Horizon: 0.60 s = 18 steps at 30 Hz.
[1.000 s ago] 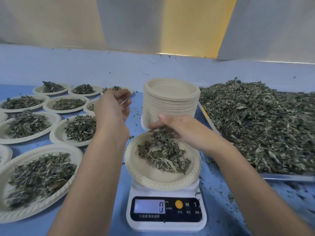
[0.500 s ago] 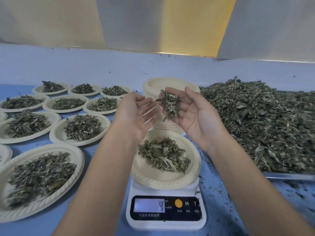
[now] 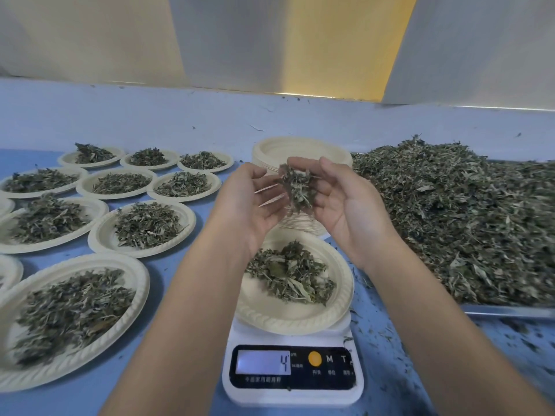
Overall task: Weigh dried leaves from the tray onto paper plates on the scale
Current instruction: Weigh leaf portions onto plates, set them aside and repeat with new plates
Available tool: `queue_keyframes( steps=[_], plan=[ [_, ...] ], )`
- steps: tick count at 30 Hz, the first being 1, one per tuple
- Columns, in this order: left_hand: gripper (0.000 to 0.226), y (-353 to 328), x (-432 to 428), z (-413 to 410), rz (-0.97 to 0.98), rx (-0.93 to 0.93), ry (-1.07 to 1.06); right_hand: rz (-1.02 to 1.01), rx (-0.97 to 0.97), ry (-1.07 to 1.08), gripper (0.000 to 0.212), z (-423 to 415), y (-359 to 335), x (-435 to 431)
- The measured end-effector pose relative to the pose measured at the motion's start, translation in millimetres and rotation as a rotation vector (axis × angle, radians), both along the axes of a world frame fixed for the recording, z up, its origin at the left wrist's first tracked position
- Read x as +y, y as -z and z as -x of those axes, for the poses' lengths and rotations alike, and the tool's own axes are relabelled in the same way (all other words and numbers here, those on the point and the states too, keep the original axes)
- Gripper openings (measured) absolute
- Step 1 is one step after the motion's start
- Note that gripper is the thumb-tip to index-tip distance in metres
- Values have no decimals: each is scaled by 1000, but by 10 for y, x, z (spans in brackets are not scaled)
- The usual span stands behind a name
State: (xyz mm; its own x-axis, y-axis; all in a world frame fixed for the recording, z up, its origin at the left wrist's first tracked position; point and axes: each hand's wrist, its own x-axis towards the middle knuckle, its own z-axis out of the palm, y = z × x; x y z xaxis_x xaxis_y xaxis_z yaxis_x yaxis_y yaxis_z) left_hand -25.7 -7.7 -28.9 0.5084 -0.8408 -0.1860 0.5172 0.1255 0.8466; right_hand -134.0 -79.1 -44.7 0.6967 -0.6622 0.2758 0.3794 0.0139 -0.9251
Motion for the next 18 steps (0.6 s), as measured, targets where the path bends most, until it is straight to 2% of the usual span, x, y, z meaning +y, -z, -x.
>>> queue_keyframes(
  steps=[5,7,10,14,18],
  plan=[
    [29,14,36,-118,-24,-39,-144,384,337,157,28,14,62,-6],
    [28,17,55,-150,-24,-37,-166,543,526,143,27,12,112,3],
    [28,22,71,-171,-21,-28,-189,620,683,48,29,-2,161,45],
    [25,25,83,-170,-23,-31,-196,713,746,-68,29,2,179,71],
    [24,27,82,-164,-23,-25,-203,665,607,-69,24,28,158,71]
  ],
)
